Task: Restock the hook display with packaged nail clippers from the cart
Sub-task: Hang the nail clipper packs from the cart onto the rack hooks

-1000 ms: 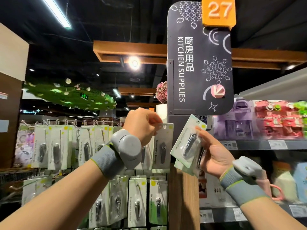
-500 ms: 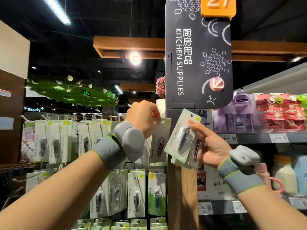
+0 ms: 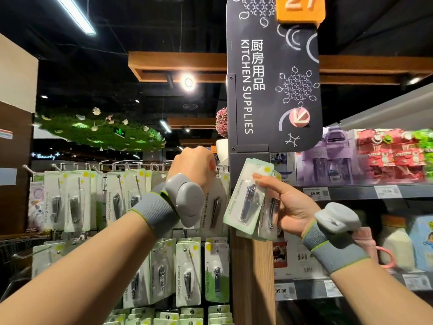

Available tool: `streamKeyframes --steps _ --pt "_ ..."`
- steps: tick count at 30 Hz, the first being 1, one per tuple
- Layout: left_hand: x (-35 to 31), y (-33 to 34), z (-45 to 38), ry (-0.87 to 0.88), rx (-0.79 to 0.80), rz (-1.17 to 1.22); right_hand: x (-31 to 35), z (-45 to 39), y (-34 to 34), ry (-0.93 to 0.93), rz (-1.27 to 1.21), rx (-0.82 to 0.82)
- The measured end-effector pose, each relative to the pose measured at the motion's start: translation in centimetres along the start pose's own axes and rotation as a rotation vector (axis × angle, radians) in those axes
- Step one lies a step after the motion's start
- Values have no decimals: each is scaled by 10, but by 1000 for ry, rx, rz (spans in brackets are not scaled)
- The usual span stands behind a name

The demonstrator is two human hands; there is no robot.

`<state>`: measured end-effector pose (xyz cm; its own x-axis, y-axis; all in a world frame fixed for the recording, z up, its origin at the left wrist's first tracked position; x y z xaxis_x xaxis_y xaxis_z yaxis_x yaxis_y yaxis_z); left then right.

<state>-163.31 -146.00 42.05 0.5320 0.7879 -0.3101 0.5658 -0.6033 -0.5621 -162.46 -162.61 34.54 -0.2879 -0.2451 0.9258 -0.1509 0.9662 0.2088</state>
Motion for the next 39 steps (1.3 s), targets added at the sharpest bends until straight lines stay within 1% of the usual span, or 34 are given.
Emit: streamKeyframes --steps 6,9,12,14,16,18,19,21,23,24,25,27,29,31,34,36,39 --pt "-1 4 1 -13 20 -55 -2 0 -1 -3 -1 6" --pt "-4 -1 4 27 23 -154 -1 1 0 -4 -6 -11" --pt "-13 -14 11 157 -97 -247 1 2 2 -10 -12 -30" --pt "-22 -22 16 257 -184 -224 3 3 3 -24 -15 -30" --pt "-27 -26 21 320 -231 -122 6 4 5 -45 -16 -29" --pt "-28 -28 24 293 -226 85 9 6 7 -70 -20 -29" --pt "-26 -26 24 254 -182 218 10 7 8 -83 -18 -29" --pt "-26 -18 24 167 -8 439 12 9 11 -103 2 -25" --pt "-28 -8 25 102 172 500 14 10 16 -112 8 -18" --pt "-29 -5 26 80 232 506 15 10 18 -111 1 -21" --pt "-31 -4 28 70 257 511 16 11 20 -108 -13 -20" --pt "-32 -6 29 32 241 573 17 12 23 -88 -35 -11" --pt "-30 -8 30 -37 239 713 16 14 27 -37 -47 16" --pt "-28 -9 34 -93 233 790 14 14 30 5 -74 44" --pt "-23 -16 42 -160 190 924 12 15 36 15 -127 94" --pt "-21 -16 44 -213 214 1048 10 15 37 14 -130 121" --pt "-15 -19 49 -260 281 1158 8 15 44 31 -137 152"
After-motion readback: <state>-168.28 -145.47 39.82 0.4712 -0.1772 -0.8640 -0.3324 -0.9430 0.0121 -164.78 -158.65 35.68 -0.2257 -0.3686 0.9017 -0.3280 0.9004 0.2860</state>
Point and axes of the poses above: each hand's wrist, its own z-axis away from the middle knuckle, its own y-axis out of the palm, x = y × z, the point moved 5 cm from there along -z, towards the middle knuckle, and after that the axes turned 12 degrees about z, right-handed, at the moved point
